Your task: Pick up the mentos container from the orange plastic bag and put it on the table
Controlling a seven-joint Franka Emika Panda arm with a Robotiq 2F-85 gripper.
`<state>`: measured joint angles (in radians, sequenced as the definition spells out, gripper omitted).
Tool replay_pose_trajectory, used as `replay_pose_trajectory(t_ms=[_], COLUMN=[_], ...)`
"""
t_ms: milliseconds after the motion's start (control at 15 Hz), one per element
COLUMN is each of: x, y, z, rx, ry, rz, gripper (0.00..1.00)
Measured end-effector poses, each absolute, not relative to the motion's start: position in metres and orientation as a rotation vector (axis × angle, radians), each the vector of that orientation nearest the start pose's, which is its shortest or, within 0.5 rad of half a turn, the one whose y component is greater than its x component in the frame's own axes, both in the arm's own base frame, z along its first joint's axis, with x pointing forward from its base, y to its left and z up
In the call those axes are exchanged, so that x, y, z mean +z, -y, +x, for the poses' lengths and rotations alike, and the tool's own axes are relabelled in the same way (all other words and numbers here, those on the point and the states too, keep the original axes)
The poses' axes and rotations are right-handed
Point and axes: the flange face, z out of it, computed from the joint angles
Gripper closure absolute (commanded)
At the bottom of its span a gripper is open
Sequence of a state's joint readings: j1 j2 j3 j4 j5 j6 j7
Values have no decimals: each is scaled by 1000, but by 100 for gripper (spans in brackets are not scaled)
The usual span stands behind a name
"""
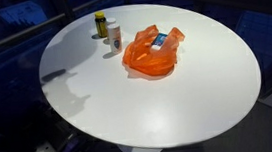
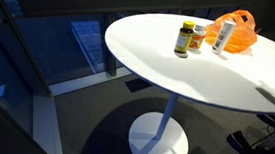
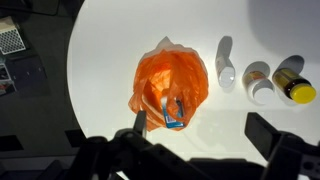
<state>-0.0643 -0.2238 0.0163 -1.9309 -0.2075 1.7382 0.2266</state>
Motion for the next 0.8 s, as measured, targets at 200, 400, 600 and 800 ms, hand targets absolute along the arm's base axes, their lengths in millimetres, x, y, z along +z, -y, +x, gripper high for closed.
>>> replay_pose_trajectory(t_ms=[200, 400, 600, 800], x=[568, 545, 525, 512], y=[68, 94, 116, 133], z=[507, 518, 526, 534], rx=[-43, 17, 66, 90], ry=[-464, -523, -580, -621], rz=[-3316, -3317, -3307, -3300], gripper=[0, 0, 0, 0])
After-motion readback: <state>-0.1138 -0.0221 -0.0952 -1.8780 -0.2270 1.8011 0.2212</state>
